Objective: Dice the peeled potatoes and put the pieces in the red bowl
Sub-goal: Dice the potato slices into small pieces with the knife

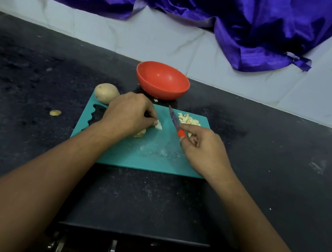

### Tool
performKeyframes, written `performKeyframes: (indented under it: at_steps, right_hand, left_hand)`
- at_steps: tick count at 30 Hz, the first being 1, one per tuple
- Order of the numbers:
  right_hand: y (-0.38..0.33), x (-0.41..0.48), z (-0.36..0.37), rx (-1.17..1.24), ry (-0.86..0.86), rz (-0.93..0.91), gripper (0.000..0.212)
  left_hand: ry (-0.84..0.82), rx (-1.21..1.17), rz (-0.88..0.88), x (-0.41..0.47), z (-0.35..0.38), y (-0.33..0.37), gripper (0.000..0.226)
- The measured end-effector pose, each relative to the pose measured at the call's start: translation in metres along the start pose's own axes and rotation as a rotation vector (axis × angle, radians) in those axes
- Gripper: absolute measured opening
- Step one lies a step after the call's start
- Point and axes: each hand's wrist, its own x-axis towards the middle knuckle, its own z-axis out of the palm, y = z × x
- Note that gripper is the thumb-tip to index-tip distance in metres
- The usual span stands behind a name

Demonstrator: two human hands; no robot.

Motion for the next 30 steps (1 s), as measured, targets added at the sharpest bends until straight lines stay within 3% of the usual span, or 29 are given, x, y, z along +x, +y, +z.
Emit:
performKeyframes:
  at_steps: [11, 19, 30]
  right_hand:
    - [-0.041, -0.012, 0.018, -0.333, 0.022, -0.144, 0.044]
    - [-0.044, -0.009, 0.02, -0.412, -0.018, -0.217, 0.048]
    - [-0.027, -0.013, 0.006, -0.496, -0.037, -0.189, 0.05]
  left_hand:
    - [0.03, -0.031, 0.034, -0.002, -0.002, 0.001, 0.012]
    - [0.022, -0.047, 0.038, -0.001, 0.0, 0.0, 0.022]
    - [0.021, -0.012, 0.023, -0.003, -0.002, 0.004, 0.012]
